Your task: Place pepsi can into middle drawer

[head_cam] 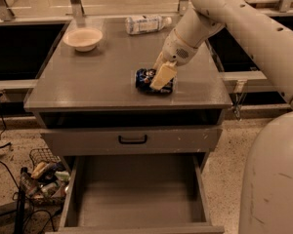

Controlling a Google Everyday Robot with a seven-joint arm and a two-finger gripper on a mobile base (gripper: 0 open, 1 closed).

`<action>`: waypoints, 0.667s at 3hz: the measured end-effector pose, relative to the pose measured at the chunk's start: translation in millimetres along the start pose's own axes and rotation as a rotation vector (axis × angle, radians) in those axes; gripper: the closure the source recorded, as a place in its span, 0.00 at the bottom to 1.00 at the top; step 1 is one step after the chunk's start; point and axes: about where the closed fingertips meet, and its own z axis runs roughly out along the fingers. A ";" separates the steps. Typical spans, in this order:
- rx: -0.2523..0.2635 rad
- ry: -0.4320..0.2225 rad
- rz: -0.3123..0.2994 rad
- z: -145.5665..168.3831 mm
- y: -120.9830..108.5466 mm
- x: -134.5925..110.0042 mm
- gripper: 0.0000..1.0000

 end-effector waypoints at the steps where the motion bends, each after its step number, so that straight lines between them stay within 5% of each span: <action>1: 0.000 0.000 0.000 0.0 0.0 -0.1 1.00; 2: 0.017 -0.009 -0.015 -10.9 0.8 -6.7 1.00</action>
Offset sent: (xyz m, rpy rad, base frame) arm -0.0037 -0.0034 0.0357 0.0139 -0.0591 0.0072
